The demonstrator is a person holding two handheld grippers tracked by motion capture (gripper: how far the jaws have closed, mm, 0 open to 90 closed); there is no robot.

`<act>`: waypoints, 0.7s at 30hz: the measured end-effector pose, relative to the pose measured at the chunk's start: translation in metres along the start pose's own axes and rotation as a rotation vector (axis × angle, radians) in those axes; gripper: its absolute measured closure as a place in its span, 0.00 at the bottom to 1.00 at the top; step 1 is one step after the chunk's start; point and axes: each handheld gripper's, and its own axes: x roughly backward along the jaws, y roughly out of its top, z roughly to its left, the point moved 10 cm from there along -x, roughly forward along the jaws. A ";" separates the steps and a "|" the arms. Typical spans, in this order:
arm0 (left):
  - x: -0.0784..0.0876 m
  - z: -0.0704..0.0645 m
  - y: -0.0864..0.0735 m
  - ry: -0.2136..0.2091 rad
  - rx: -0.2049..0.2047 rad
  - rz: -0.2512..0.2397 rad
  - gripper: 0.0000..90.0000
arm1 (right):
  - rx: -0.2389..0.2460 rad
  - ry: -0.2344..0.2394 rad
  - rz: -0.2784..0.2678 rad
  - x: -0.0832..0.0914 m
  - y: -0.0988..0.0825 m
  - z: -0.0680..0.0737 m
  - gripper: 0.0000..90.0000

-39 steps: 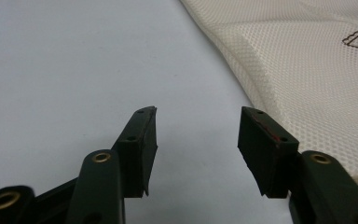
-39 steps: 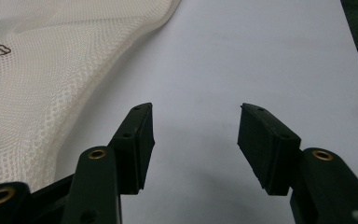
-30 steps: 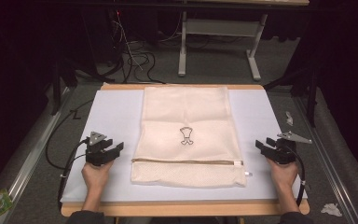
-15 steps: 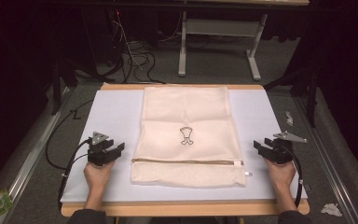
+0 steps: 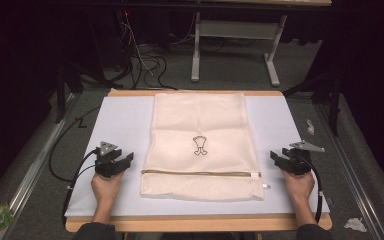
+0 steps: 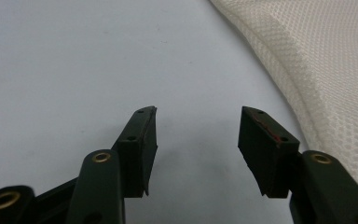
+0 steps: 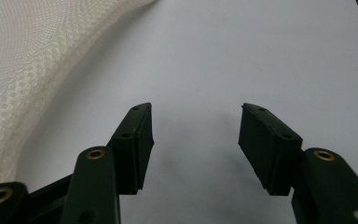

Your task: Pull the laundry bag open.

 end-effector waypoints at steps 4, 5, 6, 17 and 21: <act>-0.001 0.001 0.000 0.005 0.006 0.002 0.52 | 0.005 -0.006 -0.002 0.000 0.000 0.000 0.51; -0.001 0.001 0.000 0.004 0.005 0.000 0.52 | 0.005 -0.006 -0.001 0.000 0.000 0.000 0.51; -0.001 0.002 0.000 0.006 0.005 0.003 0.52 | 0.001 -0.004 0.000 -0.001 0.000 0.000 0.51; -0.004 0.002 -0.003 0.021 -0.004 0.019 0.46 | -0.009 -0.020 0.005 -0.002 -0.002 -0.002 0.47; -0.003 0.000 -0.002 0.029 -0.015 0.003 0.45 | -0.008 -0.024 0.005 -0.002 -0.002 -0.002 0.45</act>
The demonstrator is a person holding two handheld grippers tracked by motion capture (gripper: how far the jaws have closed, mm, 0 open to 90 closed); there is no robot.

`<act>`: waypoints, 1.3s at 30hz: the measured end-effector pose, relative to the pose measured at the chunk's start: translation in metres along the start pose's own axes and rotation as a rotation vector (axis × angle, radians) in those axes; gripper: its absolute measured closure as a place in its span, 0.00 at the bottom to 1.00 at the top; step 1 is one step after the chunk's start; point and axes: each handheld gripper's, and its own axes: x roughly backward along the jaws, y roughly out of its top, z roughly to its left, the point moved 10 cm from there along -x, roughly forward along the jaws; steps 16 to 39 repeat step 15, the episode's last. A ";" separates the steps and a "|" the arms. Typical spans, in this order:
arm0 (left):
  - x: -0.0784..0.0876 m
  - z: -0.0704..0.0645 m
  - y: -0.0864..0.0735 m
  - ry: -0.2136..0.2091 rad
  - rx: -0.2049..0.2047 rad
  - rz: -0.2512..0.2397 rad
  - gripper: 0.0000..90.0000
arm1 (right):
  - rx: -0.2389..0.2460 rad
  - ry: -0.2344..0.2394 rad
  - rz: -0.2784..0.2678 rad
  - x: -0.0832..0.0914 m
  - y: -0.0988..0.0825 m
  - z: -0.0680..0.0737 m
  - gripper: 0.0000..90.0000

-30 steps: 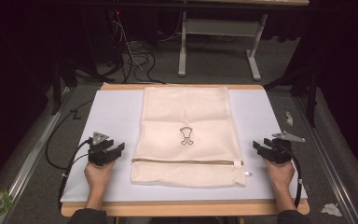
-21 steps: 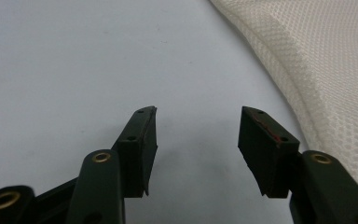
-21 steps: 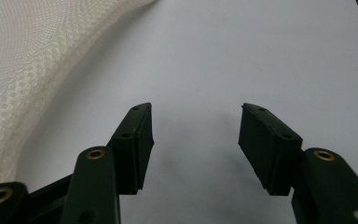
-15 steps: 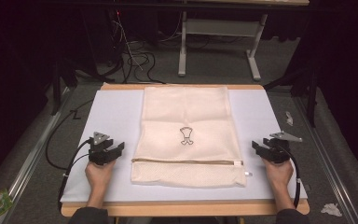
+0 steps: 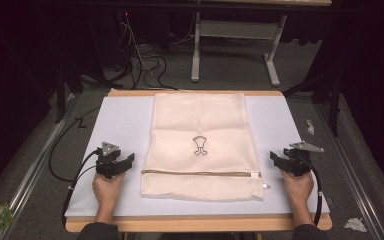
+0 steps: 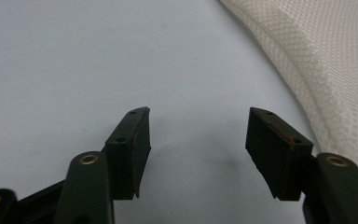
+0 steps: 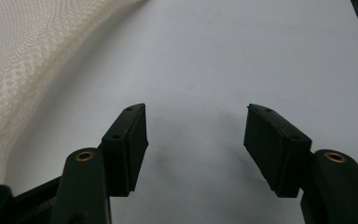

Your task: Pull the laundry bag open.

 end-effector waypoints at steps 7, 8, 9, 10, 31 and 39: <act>0.001 -0.001 0.000 0.000 -0.012 -0.001 0.43 | 0.039 -0.019 0.008 -0.001 -0.001 0.002 0.41; 0.001 -0.001 0.000 0.000 -0.011 -0.004 0.43 | 0.040 -0.018 0.007 -0.001 -0.001 0.002 0.41; 0.001 -0.001 0.000 0.000 -0.011 -0.004 0.43 | 0.041 -0.020 0.008 -0.001 -0.001 0.003 0.41; 0.001 -0.001 0.000 0.000 -0.011 -0.004 0.43 | 0.040 -0.021 0.010 -0.001 -0.001 0.003 0.41; 0.001 -0.001 -0.001 -0.001 -0.012 -0.001 0.43 | 0.047 -0.026 0.021 -0.002 -0.002 0.003 0.41; 0.001 -0.001 -0.001 -0.001 -0.012 -0.001 0.43 | 0.047 -0.026 0.021 -0.002 -0.002 0.003 0.41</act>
